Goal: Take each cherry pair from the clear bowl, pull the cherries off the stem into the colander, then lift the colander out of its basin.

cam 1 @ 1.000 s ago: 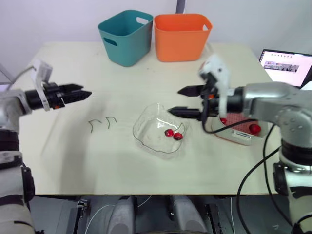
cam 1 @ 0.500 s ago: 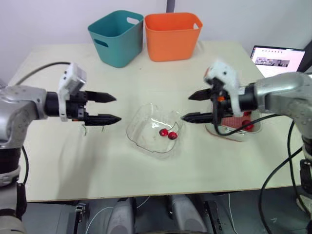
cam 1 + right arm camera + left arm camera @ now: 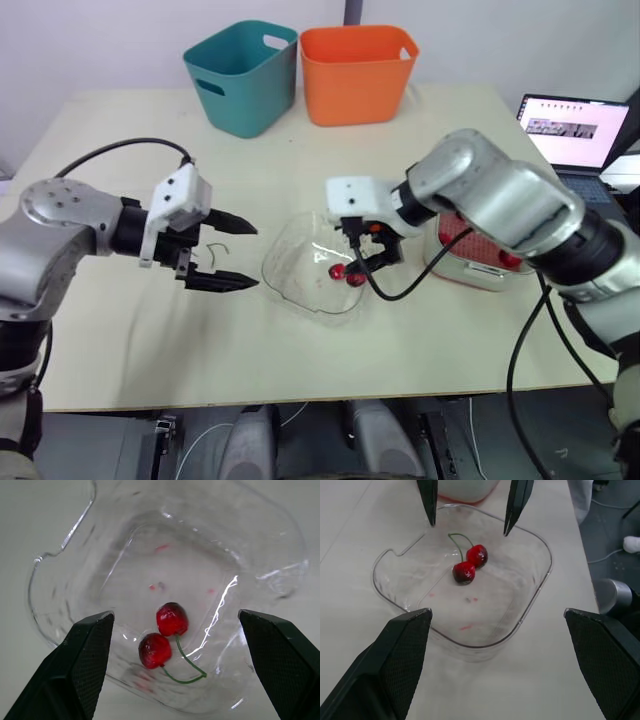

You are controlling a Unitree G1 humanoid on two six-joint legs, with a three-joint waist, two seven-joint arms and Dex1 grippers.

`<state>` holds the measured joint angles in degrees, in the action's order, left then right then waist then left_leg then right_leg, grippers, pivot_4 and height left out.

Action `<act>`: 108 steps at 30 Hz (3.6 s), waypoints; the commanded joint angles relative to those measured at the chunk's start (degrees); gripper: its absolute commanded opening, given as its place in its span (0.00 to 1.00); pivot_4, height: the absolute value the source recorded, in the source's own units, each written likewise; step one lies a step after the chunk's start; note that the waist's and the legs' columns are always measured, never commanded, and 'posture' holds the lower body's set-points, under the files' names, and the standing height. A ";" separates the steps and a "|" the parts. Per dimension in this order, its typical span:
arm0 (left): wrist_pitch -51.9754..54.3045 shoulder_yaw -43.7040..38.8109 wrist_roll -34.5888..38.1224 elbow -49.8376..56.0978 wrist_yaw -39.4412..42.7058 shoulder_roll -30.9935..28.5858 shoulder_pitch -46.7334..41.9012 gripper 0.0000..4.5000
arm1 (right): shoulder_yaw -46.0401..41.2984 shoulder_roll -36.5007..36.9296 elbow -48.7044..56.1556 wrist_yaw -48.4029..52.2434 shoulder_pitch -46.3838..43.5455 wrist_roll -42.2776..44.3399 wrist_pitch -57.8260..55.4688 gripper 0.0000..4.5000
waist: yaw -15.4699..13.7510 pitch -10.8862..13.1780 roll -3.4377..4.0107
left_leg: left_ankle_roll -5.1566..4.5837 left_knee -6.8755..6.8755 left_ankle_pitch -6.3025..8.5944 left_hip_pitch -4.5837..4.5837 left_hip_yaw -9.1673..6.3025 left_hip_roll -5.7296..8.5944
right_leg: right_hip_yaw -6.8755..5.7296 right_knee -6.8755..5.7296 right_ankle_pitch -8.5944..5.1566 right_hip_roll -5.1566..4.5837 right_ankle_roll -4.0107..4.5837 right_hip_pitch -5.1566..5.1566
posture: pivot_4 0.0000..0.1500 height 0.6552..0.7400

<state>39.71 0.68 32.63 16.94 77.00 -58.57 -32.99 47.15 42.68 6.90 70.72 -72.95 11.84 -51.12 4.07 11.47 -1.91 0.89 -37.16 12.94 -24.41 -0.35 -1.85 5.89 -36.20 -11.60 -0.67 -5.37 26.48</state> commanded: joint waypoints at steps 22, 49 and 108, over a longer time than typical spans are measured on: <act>0.13 -1.90 3.02 2.10 -4.02 0.56 0.31 1.00 | 6.38 -15.96 -23.42 11.25 -1.01 -21.60 15.56 0.58 | -0.01 0.01 0.01 | 0.01 -0.02 0.00 0.00 -0.04 0.01 | -0.05 -0.13 0.02 0.01 -0.04 0.02 | 1.00 1.00; -1.45 -1.25 2.78 -0.96 -4.50 1.55 -0.96 1.00 | -2.88 -21.44 -16.80 12.73 3.12 -24.79 19.73 0.20 | -0.02 0.00 0.00 | 0.01 -0.04 -0.01 0.07 -0.09 0.01 | -0.07 -0.22 0.11 0.02 -0.20 -0.04 | 1.00 1.00; -4.76 -0.57 -0.33 -2.59 -4.32 2.52 -0.38 1.00 | 0.14 -20.75 -19.18 -8.57 0.17 0.35 -20.59 0.61 | 0.06 0.00 0.00 | 0.02 -0.04 -0.01 0.03 -0.14 0.01 | -0.09 -0.31 0.09 0.04 -0.18 0.02 | 1.00 1.00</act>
<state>34.93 2.46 31.60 12.60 72.98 -55.94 -32.45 47.13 21.56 -13.67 61.96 -71.00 13.02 -73.22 4.14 11.47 -1.90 0.91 -37.20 12.93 -24.38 -0.49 -1.84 5.79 -36.51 -11.51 -0.64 -5.55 26.50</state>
